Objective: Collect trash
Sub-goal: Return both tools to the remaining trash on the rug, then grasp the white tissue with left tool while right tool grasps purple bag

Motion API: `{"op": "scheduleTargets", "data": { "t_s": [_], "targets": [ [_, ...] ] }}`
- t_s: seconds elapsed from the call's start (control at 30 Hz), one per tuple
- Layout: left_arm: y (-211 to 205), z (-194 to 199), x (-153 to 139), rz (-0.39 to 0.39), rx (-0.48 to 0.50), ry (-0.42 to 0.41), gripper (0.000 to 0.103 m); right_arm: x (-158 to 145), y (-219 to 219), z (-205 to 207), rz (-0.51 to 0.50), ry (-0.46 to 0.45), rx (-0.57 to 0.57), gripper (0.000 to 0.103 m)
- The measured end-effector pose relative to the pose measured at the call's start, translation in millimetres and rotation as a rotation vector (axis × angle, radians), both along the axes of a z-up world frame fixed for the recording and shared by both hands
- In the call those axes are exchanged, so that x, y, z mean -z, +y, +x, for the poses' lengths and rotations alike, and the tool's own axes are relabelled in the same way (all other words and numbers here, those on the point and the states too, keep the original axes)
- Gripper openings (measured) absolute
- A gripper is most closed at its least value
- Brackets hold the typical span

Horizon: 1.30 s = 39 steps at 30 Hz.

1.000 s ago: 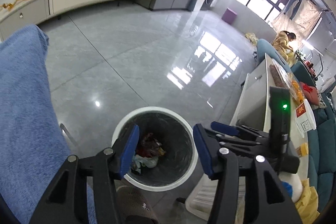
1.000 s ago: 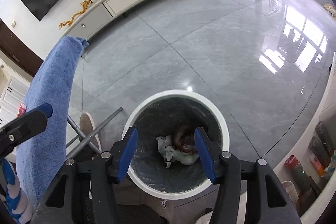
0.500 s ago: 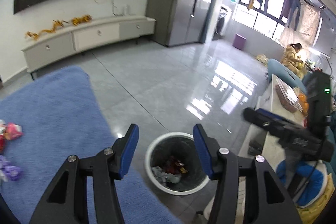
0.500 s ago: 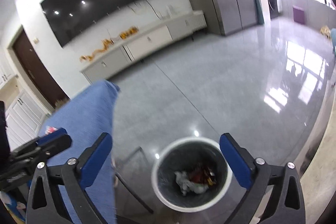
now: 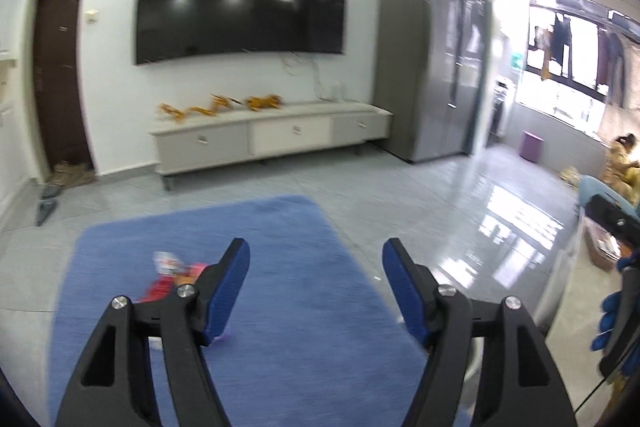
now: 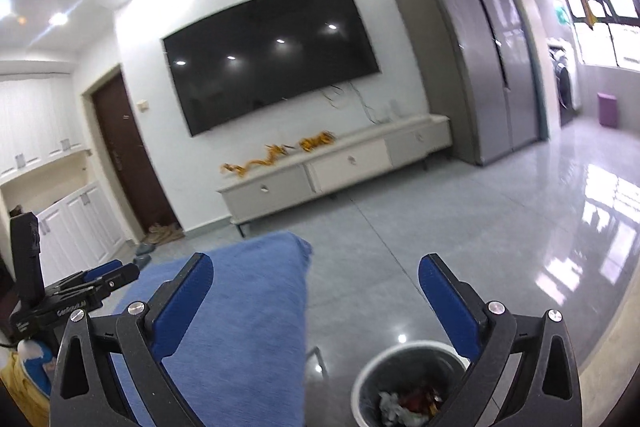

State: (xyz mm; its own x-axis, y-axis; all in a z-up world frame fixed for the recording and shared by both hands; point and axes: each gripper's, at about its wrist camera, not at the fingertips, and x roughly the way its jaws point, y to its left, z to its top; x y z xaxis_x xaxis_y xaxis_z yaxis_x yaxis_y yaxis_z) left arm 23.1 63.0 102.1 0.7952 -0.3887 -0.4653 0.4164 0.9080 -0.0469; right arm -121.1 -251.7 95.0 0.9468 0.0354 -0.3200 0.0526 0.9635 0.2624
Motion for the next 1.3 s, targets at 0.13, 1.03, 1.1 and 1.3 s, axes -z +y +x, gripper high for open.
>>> {"op": "scheduleTargets", "data": {
  "t_s": [0.13, 1.03, 1.1, 1.3],
  "targets": [
    [63.6, -1.3, -13.7, 0.012, -0.114, -0.034, 0.067, -13.7, 29.7, 3.4, -0.029, -0.042, -0.068, 0.103],
    [188.7, 102.6, 154.7, 0.128, -0.158, 0.278, 0.067, 98.5, 219.4, 185.7, -0.108, 0.285, -0.623, 0.093],
    [185.3, 112.3, 166.6, 0.146, -0.135, 0.300, 0.064, 115.5, 234.8, 199.9, -0.118, 0.326, -0.669, 0.089],
    [184.9, 129.4, 187.8, 0.149, -0.100, 0.345, 0.048, 159.4, 279.5, 230.1, -0.157, 0.419, -0.785, 0.077]
  ]
}}
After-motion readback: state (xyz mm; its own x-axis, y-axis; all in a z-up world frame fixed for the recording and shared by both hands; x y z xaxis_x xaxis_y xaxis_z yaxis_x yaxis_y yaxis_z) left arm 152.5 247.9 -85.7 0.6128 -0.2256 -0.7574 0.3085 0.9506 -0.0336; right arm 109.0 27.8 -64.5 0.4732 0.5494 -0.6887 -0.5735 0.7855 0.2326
